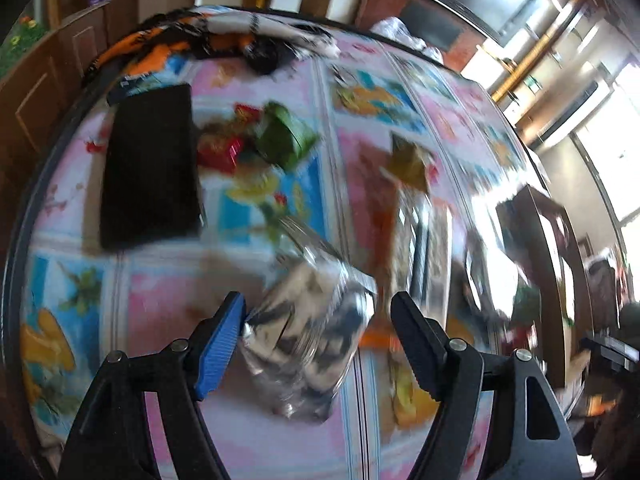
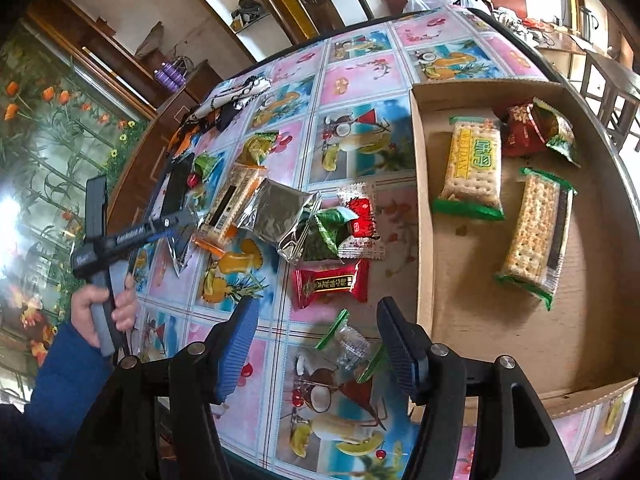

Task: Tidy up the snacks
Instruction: 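Grasp the silver foil packet with the left gripper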

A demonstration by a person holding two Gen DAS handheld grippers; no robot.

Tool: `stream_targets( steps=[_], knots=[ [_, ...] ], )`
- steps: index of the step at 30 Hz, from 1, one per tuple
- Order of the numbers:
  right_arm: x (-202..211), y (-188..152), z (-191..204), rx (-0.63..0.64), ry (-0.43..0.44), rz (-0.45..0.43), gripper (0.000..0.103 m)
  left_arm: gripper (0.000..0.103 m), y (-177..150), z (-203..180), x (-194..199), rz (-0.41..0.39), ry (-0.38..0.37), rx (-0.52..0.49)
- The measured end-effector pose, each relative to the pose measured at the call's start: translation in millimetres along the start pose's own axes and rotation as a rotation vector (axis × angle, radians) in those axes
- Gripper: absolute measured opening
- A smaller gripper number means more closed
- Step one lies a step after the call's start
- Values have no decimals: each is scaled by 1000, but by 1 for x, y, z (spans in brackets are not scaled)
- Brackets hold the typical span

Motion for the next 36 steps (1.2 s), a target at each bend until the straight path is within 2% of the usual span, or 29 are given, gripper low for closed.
stream_targets(
  steps=[2,3,6,11,18,19,21,23,26,29,31,36],
  knots=[
    [-2,1,3,8,2,4,66,74,-17,-8,6,20,-44,-20],
    [-4,2,5,15,3,6,66,74,-23,-10,10,7,-36,-31],
    [-11,6,12,39,9,20,66,77,-25,-11,12,-15,42,-44],
    [-20,16,20,62,9,24,66,77,-17,-11,-2,-6,155,-63],
    [-29,27,33,119,1,31,66,76,-10,-11,-11,-5,198,-62],
    [-31,31,34,127,-2,32,66,75,-9,-11,-13,-6,212,-56],
    [-37,39,38,160,-18,31,70,66,-10,-9,-20,13,261,-43],
    [-44,46,42,199,-40,32,72,62,-12,-12,-20,-7,308,-70],
    [-58,57,52,274,-63,36,75,59,-20,-9,-14,-7,300,-48],
    [-75,68,69,408,-102,16,77,58,-35,-7,-6,0,298,-36],
    [-89,75,74,460,-114,30,86,58,-47,-8,0,3,294,-28],
    [-123,93,75,476,-58,98,88,59,-75,-18,12,13,290,-35]
  ],
)
Point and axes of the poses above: each gripper's, at about its wrist camera, not at the fingertips, and x roughly against the way its jaws point, z to its left, y to its top, the point moved 3 cm from there along -x, roughly the way its jaws point, and after that the axes turned 5 degrees about -y, right-handed, at the moved point
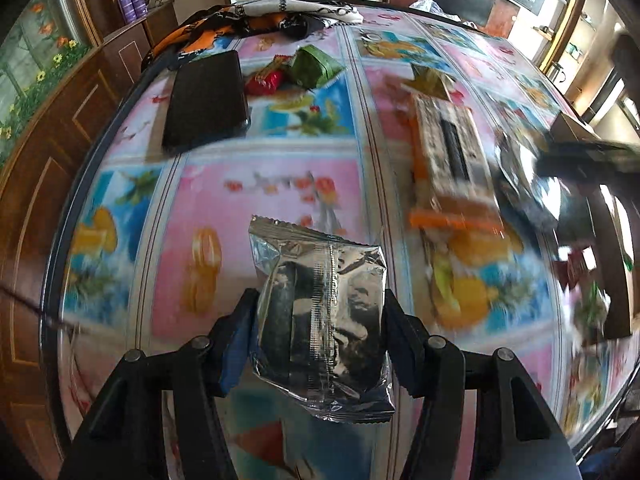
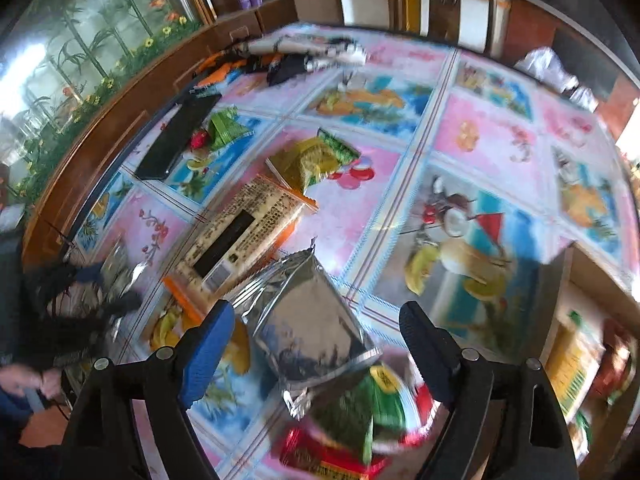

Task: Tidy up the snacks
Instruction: 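Grasp the silver foil packet with the left gripper, then lift the silver foil packet with the left gripper while the right gripper approaches another foil packet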

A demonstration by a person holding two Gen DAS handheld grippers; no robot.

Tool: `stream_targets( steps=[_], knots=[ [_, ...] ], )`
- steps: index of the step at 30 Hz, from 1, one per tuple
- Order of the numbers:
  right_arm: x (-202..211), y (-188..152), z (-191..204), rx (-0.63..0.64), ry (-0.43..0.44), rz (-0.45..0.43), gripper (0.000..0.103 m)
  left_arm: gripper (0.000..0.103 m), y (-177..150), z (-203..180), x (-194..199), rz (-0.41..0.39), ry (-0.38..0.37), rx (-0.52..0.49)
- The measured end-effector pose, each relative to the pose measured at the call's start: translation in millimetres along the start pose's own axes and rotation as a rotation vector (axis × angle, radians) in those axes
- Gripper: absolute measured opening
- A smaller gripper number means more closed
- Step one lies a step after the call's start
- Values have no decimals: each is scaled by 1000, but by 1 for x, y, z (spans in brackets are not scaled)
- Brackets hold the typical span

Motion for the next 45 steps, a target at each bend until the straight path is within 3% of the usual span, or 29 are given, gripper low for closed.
stream_targets(
  steps=[5,9,14,16,23,29,45],
  knots=[
    [-19,-3,3,-25,89,69,88,59,-10,-2,5,3,-13,-4],
    [-17,-13,23,63,4,65,87,59,-11,-4,6,-9,-5,-16],
    [-24,-23,31,83,-108,69,64,59,-5,-6,3,-22,-7,-21],
    [-19,-27,31,44,-112,64,60,59,-5,-8,2,-34,-4,-26],
    [12,-69,51,-91,-54,47,59,58,-8,-15,3,-58,0,-31],
    [14,-100,61,-144,-79,54,59,59,-16,-33,4,-74,3,-80],
    [13,-106,65,-142,-123,38,63,67,-16,-37,1,-89,-23,-103]
  ],
)
Point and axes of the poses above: each gripper's, at about its wrist camera, not at the fingertips, and x roughly against the way its jaws point, z to its left, y to its top, the point moved 3 cm from there along -x, roughly the way its jaws point, and after that the axes turned 5 degrees about -y, right-handed, at the moved point
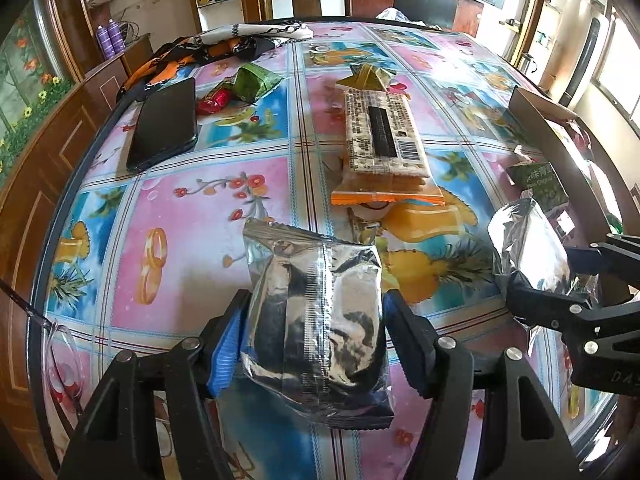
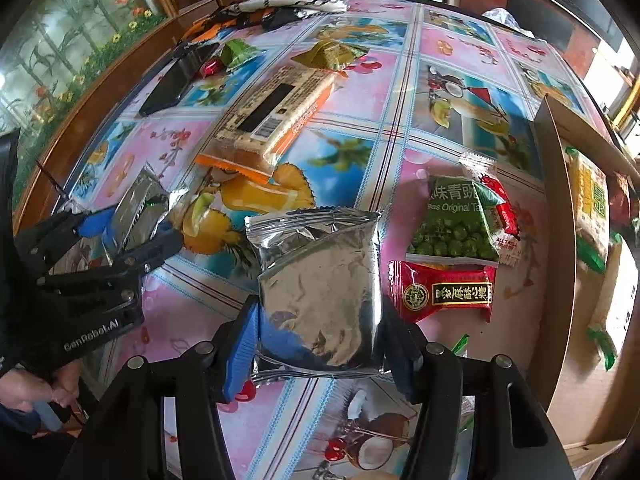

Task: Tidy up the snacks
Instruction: 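Lift the silver foil packet with the left gripper while the right gripper approaches another foil packet, then carry both silver foil packets over the cardboard box with both grippers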

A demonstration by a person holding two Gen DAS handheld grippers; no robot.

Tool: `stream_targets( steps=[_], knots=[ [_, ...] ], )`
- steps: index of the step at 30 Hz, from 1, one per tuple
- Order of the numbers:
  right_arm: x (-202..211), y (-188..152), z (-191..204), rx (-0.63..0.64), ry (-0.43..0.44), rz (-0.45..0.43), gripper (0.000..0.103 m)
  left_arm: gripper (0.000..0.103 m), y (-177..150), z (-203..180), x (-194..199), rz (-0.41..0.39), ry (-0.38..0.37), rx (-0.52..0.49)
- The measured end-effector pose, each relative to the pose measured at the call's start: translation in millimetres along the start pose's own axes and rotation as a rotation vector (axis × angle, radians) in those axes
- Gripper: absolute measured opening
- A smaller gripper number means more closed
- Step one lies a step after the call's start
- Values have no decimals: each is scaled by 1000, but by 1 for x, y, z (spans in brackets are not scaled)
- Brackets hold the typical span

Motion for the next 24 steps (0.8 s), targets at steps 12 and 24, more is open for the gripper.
stream_targets(
  steps=[12,24],
  knots=[
    [0,2,-1,-64,16,-20,66,80,0,-6,-4,4,-10,-27],
    [10,-5,-3,-72,14,-51,60,58,-3,-14,5,-20,21,-52]
  ],
)
Point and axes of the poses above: each gripper's, at about its wrist camera, not at the fingertips, and x roughly against the way its jaws point, z to its left, y to its top, the point moved 3 cm from there along -x, roughly the way its jaws point, and after that the axes turned 5 degrees about -y, right-handed, at the moved point
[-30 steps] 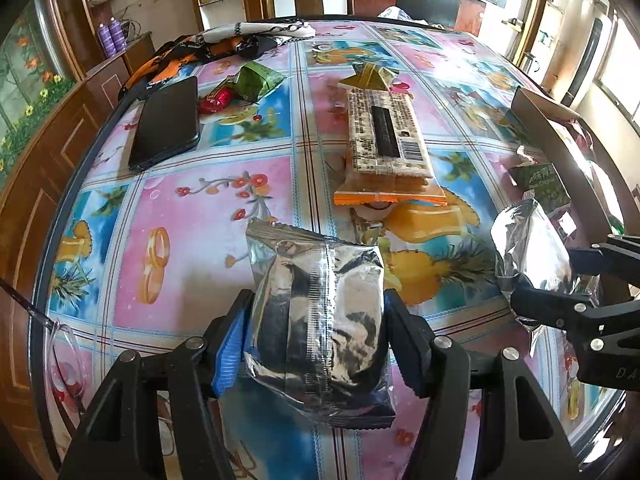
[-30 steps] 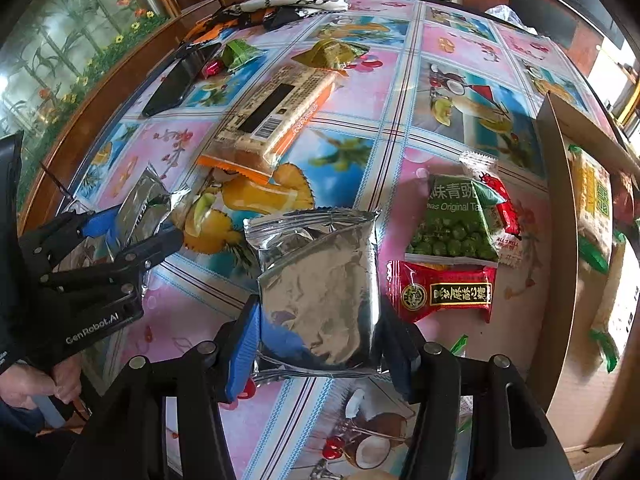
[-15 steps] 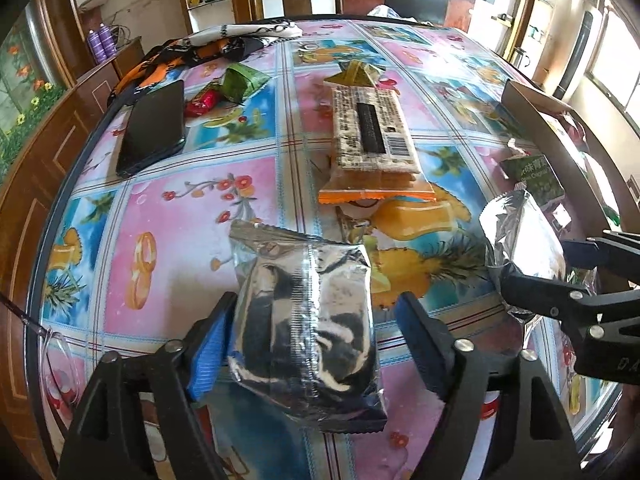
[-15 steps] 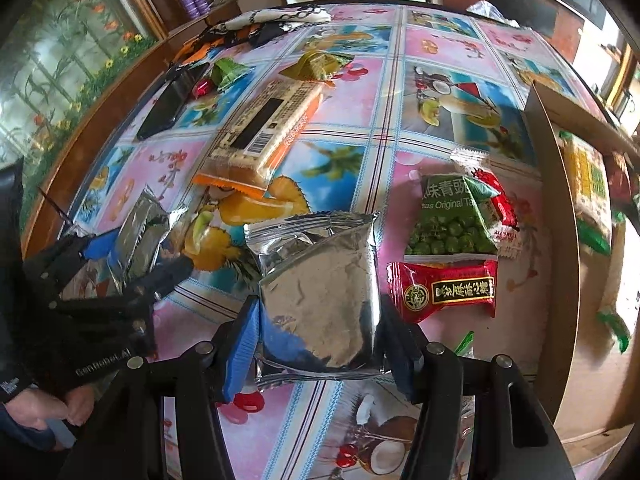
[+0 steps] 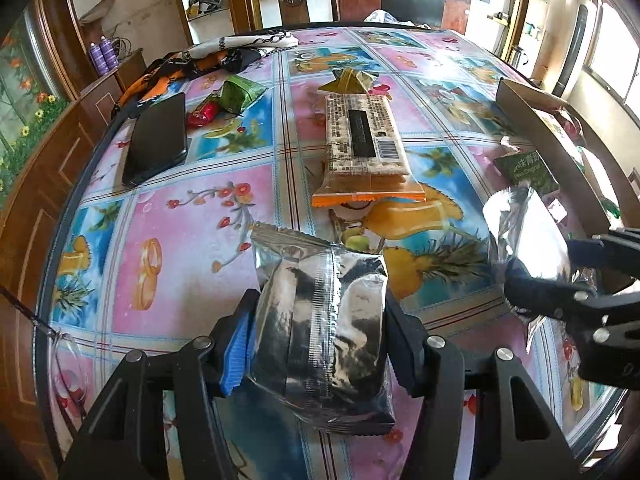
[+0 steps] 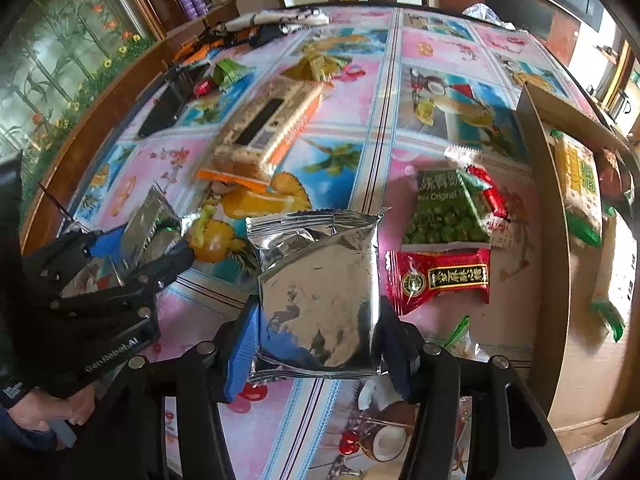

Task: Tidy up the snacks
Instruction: 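Carry both silver foil packets over the cardboard box with both grippers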

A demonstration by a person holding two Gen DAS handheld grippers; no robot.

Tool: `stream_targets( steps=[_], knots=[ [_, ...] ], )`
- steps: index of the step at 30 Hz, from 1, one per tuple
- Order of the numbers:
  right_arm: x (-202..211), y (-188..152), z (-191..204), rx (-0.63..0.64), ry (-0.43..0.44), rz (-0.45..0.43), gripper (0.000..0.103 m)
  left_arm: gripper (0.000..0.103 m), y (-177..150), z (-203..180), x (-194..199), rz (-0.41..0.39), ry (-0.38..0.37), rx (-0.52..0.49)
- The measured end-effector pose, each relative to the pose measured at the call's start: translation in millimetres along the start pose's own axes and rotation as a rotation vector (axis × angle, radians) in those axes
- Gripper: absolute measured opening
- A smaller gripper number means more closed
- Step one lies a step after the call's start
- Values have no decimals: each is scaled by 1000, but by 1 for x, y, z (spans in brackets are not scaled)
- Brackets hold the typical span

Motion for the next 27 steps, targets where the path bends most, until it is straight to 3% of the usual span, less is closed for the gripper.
stream_targets(
  steps=[6,11,27],
  knots=[
    [15,5,4,36,33,-59,60,58,1,-8,12,-21,63,-1],
    [22,-3,-6,40,43,-57,60,58,1,-25,18,-32,91,-20],
    [68,-10,-58,-7,50,-151,60,58,21,-85,38,-89,121,-99]
  ],
)
Point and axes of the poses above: each gripper's, at about its wrist camera, not at the fingertips, and x roughly against the way its jaws point, z to its left, y to its top, the point moved 3 cm from there along -x, roughly the way its jaws point, and after that the axes turned 5 degrees about -y, right-handed, at the moved point
